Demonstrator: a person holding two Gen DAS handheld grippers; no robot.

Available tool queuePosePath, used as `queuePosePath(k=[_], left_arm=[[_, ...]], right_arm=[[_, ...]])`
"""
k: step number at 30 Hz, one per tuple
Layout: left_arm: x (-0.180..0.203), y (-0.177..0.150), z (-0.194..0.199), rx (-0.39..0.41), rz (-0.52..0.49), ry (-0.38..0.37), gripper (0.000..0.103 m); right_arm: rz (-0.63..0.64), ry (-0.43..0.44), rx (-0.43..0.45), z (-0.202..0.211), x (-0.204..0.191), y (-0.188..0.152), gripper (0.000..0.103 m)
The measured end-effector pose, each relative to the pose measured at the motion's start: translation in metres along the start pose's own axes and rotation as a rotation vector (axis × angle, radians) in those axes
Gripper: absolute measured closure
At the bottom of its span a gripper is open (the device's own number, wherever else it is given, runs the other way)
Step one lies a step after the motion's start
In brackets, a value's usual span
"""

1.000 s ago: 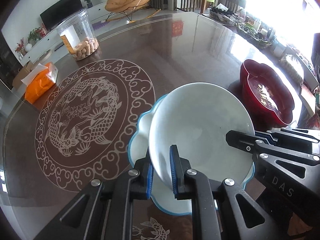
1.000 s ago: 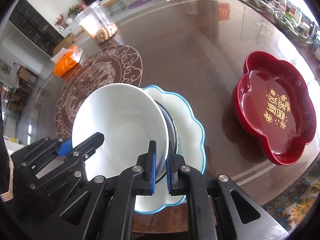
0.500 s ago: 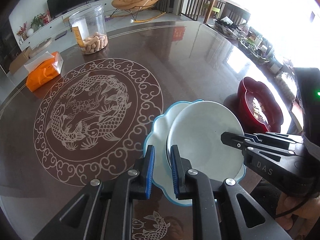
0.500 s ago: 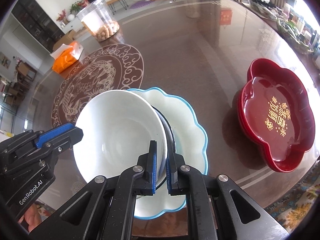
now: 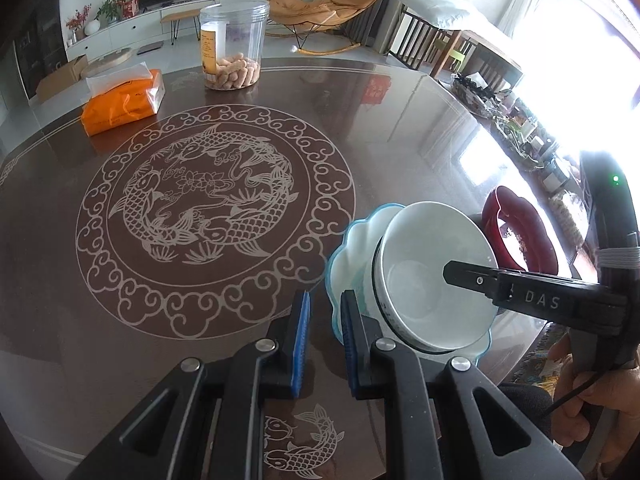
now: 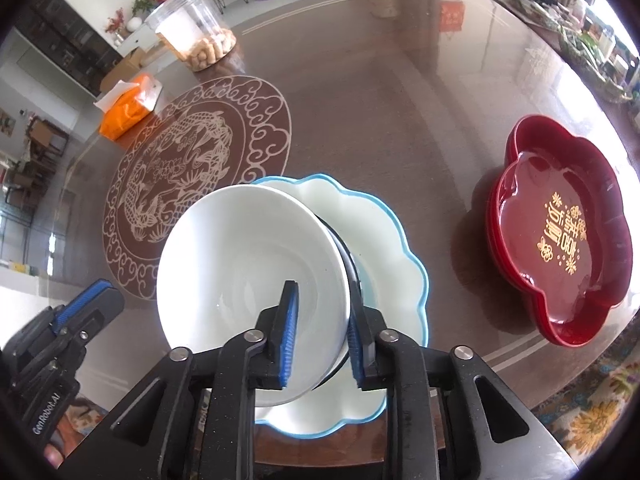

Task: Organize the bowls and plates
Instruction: 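Carry the white bowl and lower it into the black-rimmed bowl, then open both grippers and pull them back from the nested bowls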

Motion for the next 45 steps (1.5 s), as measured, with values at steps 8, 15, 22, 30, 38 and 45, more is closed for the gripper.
queuePosePath(k=[8,15,22,30,38,45], left_arm=[[-0.01,-0.01,-0.011,-0.02,0.032,0.004,0.087],[-0.005,-0.013,-0.019,-0.029,0.022,0.008,0.087],[-0.002,-0.015,-0.025,-0.035,0.024,-0.001,0.087],[0.007,-0.018,-0.006,0.031,-0.028,-0.007,0.087],[0.042,-0.038,0.045,0.267,-0.159,-0.023,0.087],[0.081,-0.07,0.034,0.183,-0.226,-0.051,0.087]], right_arm=[[-0.131,0.091,0.008,0.008,0.004,-0.001,0.047],[-0.215,0.16,-0.018,0.011,0.012,0.002,0.046],[-0.182,0.094,-0.024,0.017,0.011,0.004,0.044],[-0.067,0.016,0.075,0.036,0.007,0.0,0.044],[0.045,-0.101,0.605,0.11,0.004,-0.072,0.034],[0.008,-0.196,0.861,0.116,0.029,-0.151,0.03]])
Point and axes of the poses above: each gripper's, at about its wrist camera, not at the fingertips, and z roughly against the way its jaws point, x to its right, y to its top, the point moved 4 cm from there along -z, roughly the way its jaws point
